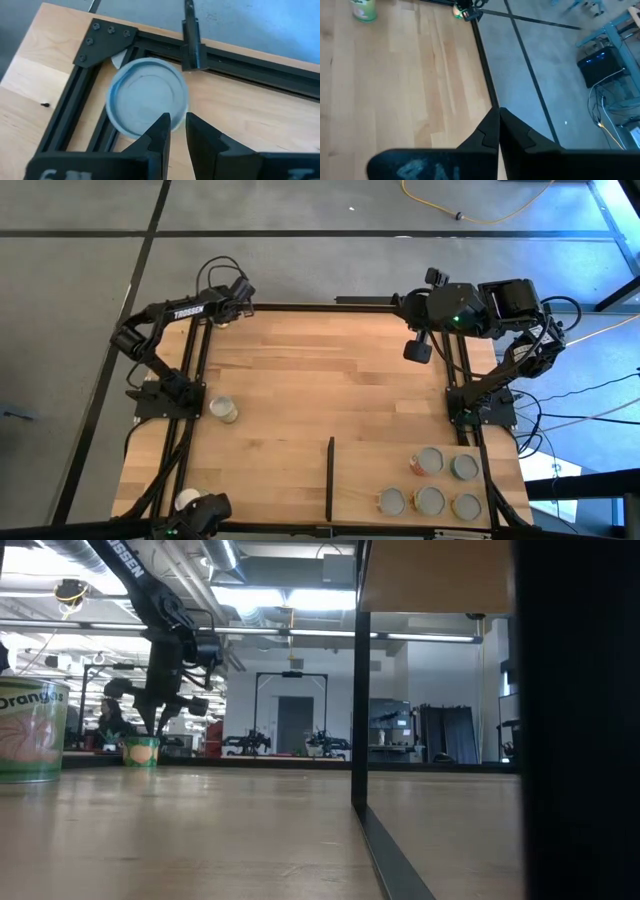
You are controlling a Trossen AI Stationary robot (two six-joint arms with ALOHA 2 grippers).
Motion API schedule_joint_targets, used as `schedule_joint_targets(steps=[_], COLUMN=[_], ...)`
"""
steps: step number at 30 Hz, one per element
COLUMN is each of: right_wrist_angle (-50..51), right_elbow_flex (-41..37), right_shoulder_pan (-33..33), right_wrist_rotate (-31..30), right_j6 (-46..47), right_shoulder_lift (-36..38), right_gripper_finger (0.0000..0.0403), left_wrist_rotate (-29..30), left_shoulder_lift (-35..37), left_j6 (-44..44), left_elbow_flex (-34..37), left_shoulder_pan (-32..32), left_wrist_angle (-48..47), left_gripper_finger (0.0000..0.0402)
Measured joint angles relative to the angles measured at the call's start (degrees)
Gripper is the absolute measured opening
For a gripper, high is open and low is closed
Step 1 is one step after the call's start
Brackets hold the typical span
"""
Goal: Pick and place cans onto a shelf
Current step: Put the canned peach on the shelf
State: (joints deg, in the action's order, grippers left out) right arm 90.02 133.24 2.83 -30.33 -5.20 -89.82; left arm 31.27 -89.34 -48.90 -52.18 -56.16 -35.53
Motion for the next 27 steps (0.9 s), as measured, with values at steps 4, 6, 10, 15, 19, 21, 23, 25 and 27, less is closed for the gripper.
schedule_joint_targets(steps=[4, 6, 10, 15, 19, 21, 23, 25, 27], right_wrist_angle=[0.0, -0.01, 0.0, 0.0, 0.0, 0.0, 0.0, 0.0, 0.0], right_elbow_flex=[0.0, -0.02, -0.02, -0.02, -0.02, -0.01, -0.02, -0.01, -0.02], right_shoulder_pan=[0.0, 0.0, 0.0, 0.0, 0.0, 0.0, 0.0, -0.18, -0.59], right_wrist_rotate=[0.02, 0.02, 0.02, 0.02, 0.02, 0.02, 0.0, 0.02, 0.0], right_j6=[-0.07, -0.65, -1.11, -1.43, -1.66, -1.79, -1.78, -1.78, -1.41], right_shoulder_lift=[0.0, 0.0, 0.0, 0.0, 0.0, 0.0, 0.0, 0.0, 0.0], right_gripper_finger=[0.0008, 0.0008, 0.0008, 0.0008, 0.0008, 0.0008, 0.0008, 0.0008, 0.0008], left_wrist_rotate=[-0.31, -0.32, -0.31, -0.2, 0.76, 0.9, 0.95, 1.18, 0.87], left_shoulder_lift=[-0.64, -0.7, -0.7, -0.85, -2.5, -3.67, -4.29, -4.58, -4.57], left_j6=[-0.02, -0.02, -0.09, -0.07, 0.4, 1.14, 1.51, 1.51, 1.42], left_elbow_flex=[0.0, 0.0, 0.0, 0.0, -0.17, -0.25, -0.28, -0.28, -0.26], left_shoulder_pan=[-0.07, -0.07, -0.04, -0.06, 0.0, 0.03, 0.08, 0.17, 0.13], left_wrist_angle=[-0.05, -0.19, -0.22, -0.22, -0.32, -0.64, -0.82, -0.9, -0.92], left_gripper_finger=[0.0053, 0.0053, 0.0053, 0.0053, 0.0053, 0.0053, 0.0053, 0.0053, 0.0053])
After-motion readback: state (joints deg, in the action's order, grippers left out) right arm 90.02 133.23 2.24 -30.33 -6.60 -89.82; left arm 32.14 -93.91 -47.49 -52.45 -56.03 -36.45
